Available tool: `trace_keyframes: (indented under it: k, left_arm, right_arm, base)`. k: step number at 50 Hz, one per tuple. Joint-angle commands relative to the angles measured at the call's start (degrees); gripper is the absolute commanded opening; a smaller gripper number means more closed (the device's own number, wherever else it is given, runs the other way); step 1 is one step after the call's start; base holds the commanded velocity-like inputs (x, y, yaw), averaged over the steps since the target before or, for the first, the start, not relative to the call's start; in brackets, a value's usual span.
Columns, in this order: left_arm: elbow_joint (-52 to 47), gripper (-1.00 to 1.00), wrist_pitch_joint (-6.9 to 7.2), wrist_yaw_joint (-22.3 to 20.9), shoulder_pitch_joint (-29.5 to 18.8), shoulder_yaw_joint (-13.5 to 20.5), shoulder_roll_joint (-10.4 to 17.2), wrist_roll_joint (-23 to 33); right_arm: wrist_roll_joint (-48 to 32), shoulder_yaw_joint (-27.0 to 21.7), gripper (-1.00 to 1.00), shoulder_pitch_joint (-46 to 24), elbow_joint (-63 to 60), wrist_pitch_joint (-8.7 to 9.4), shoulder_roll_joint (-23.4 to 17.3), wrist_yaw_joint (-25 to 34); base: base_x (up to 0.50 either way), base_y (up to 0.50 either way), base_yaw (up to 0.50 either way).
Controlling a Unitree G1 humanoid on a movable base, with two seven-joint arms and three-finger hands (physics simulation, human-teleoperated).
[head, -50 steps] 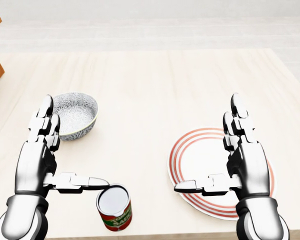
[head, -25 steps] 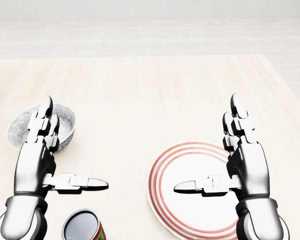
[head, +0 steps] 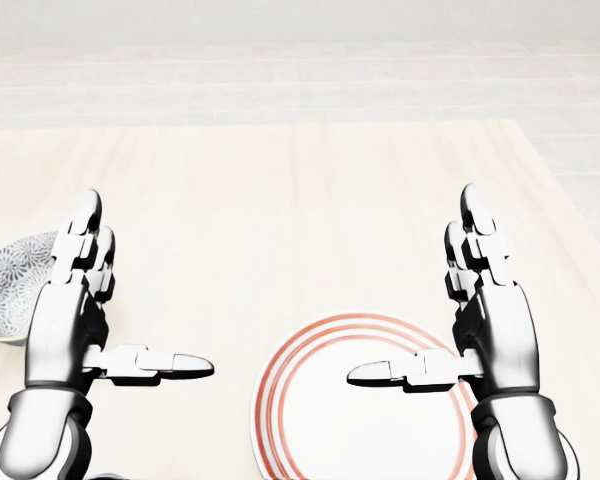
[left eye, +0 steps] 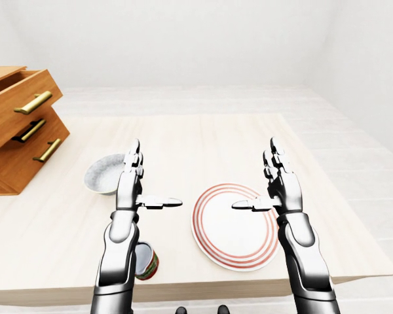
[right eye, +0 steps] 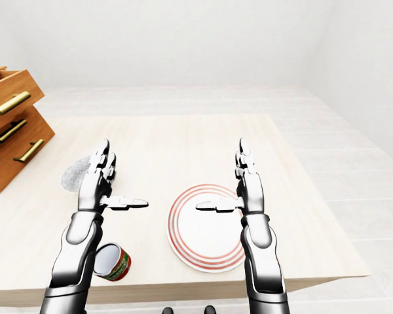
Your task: Put the bowl on the plate.
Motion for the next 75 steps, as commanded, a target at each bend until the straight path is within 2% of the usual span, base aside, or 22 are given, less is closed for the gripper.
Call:
trace_keyframes:
  k: [1,14,22,28,30,34,36,41,42,43,46,49,50,52,53,55,66,75]
  left_arm:
    - [0.02,1.0,0.0,0.01,-0.28,0.4,0.29,-0.03]
    - [2.36,1.0,0.0,-0.15,-2.13,1.71,1.42,-0.26]
    - [6.32,1.0,0.0,-0.26,-5.43,3.6,4.03,0.54]
    - [11.06,1.0,0.0,-0.75,-8.73,5.85,6.84,0.71]
    - [12.99,1.0,0.0,-0.49,-9.5,5.89,8.35,2.72]
    - [15.91,1.0,-1.29,-0.49,-10.67,6.53,9.89,4.31]
    - [17.82,1.0,-2.64,-0.55,-11.58,6.94,10.91,5.3]
    - [20.57,1.0,-3.57,-0.44,-13.5,7.78,12.85,7.18]
    - [21.05,1.0,-2.95,0.18,-14.09,8.17,12.97,7.46]
    - [21.78,1.0,-3.57,-0.05,-14.44,7.93,13.63,8.19]
    - [23.29,1.0,-4.25,0.32,-15.02,8.07,14.16,9.29]
    - [25.49,1.0,-6.24,0.52,-15.26,7.48,15.4,11.87]
    - [25.56,1.0,-6.28,0.51,-15.3,7.52,15.39,11.9]
    - [26.7,1.0,-7.25,0.73,-15.52,7.71,15.8,12.83]
    - [27.61,1.0,-8.82,0.94,-15.54,7.38,16.64,14.3]
    - [29.2,1.0,-10.0,1.26,-15.81,7.53,17.37,15.74]
    - [33.91,1.0,-10.0,3.11,-16.54,6.52,19.64,25.54]
    - [37.04,1.0,-10.0,5.05,-16.56,6.47,21.6,31.45]
  right_arm:
    - [-0.13,0.02,1.0,-0.05,-0.38,0.0,-0.03,0.06]
    - [-0.68,-0.14,1.0,0.39,-0.73,0.0,-0.08,-0.06]
    - [-0.71,-0.28,1.0,0.8,-0.96,0.0,-0.08,0.09]
    - [-0.68,-0.65,1.0,1.73,-2.17,0.0,-0.15,0.16]
    - [-0.65,-0.75,1.0,2.05,-2.72,0.0,-0.07,0.12]
    - [-0.65,-0.85,1.0,2.62,-3.61,0.0,-0.09,0.23]
    - [-0.71,-0.89,1.0,2.85,-4.08,0.0,-0.09,0.28]
    - [-1.06,-0.72,1.0,3.34,-4.97,0.0,-0.05,0.45]
    - [-1.0,-0.75,1.0,3.37,-5.03,0.0,0.03,0.48]
    - [-0.99,-0.76,1.0,3.46,-5.06,0.0,0.08,0.49]
    - [-1.04,-0.86,1.0,3.73,-5.24,0.0,0.16,0.46]
    - [-1.23,-0.72,1.0,3.94,-5.55,0.0,0.14,0.53]
    - [-1.23,-0.72,1.0,3.94,-5.55,0.0,0.15,0.53]
    - [-1.27,-0.71,1.0,3.94,-5.67,0.0,0.19,0.54]
    - [-1.26,-0.75,1.0,3.93,-5.63,0.0,0.24,0.51]
    - [-1.21,-0.86,1.0,3.93,-5.39,0.0,0.29,0.45]
    - [-1.13,-1.18,1.0,3.55,-6.55,0.0,0.13,0.47]
    - [-1.1,-1.17,1.0,3.12,-6.53,0.0,0.15,0.35]
  base:
    - [0.0,0.0,0.0]
    - [0.0,0.0,0.0]
    - [0.0,0.0,0.0]
    - [0.0,0.0,0.0]
    - [0.0,0.0,0.0]
    - [0.0,0.0,0.0]
    - [0.0,0.0,0.0]
    - [0.0,0.0,0.0]
    - [0.0,0.0,0.0]
    - [0.0,0.0,0.0]
    - [0.0,0.0,0.0]
    - [0.0,0.0,0.0]
    - [0.0,0.0,0.0]
    - [0.0,0.0,0.0]
    - [0.0,0.0,0.0]
    - [0.0,0.0,0.0]
    - [0.0,0.0,0.0]
    - [0.0,0.0,0.0]
